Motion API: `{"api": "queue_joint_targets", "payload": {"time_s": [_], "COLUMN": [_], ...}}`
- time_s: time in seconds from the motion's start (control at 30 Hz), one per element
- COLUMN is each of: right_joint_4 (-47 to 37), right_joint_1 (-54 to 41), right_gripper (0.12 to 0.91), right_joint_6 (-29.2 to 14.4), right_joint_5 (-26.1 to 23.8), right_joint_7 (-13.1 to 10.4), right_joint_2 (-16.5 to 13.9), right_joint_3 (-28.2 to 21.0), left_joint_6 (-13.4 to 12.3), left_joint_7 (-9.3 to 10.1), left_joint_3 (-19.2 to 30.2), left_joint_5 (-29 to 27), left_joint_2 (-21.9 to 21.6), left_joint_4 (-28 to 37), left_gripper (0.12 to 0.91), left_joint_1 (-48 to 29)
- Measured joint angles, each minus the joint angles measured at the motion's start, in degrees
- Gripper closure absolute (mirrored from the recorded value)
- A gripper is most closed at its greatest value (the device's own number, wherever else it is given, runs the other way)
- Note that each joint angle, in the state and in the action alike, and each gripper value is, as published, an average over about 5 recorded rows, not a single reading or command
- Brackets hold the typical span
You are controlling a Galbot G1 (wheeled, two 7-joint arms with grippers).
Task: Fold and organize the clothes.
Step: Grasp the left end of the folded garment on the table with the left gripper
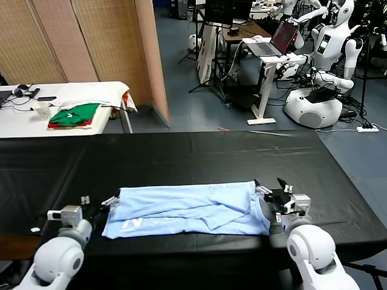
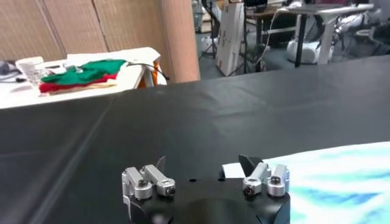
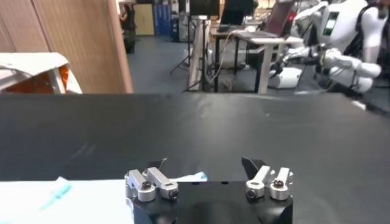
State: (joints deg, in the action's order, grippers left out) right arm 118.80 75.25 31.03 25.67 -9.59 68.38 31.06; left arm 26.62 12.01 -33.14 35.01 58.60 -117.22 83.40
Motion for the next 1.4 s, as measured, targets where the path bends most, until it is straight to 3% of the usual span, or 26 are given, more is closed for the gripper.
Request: {"api": "queue_joint_targets", "payload": {"time_s": [0.27, 0.77, 0.87, 1.0, 1.27, 1.33, 1.4], "right_joint_4": [2.02, 3.28, 3.29, 3.33, 2.97, 2.81, 2.7], "right_joint_1": [2.43, 3.31, 3.38, 3.48, 2.88, 2.7, 2.56], "right_gripper": [0.118, 0.118, 0.118, 0.118, 0.118, 0.118, 0.118], "right_joint_6": [-0.2, 0.0, 0.0, 0.0, -0.02, -0.03, -0.03], "right_joint_5": [-0.04, -0.45, -0.46, -0.49, -0.72, -0.77, -0.79], "right_joint_7": [0.13, 0.04, 0.04, 0.04, 0.18, 0.23, 0.26], "right_joint_2": [0.11, 0.65, 0.64, 0.63, 0.74, 0.88, 1.02], "right_joint_3": [1.42, 1.39, 1.44, 1.47, 1.27, 1.18, 1.1], "left_joint_6": [-1.23, -3.45, -3.75, -3.67, -2.94, -2.75, -2.59], "left_joint_7": [-1.03, -2.25, -2.39, -2.26, -2.09, -2.13, -2.16], "left_joint_3": [-0.35, -0.75, -0.7, -0.69, -0.4, -0.1, 0.24], "left_joint_5": [-1.43, -3.03, -3.19, -1.39, 0.98, 0.35, -0.5], "left_joint_2": [4.87, 6.87, 7.2, 7.47, 7.51, 7.34, 7.07], "left_joint_4": [-0.96, 1.65, 2.05, 2.33, 1.92, 1.8, 1.8], "left_gripper": [0.123, 0.124, 0.162, 0.295, 0.753, 0.822, 0.841], "left_joint_1": [3.71, 5.41, 5.52, 5.5, 5.67, 5.61, 5.47]}}
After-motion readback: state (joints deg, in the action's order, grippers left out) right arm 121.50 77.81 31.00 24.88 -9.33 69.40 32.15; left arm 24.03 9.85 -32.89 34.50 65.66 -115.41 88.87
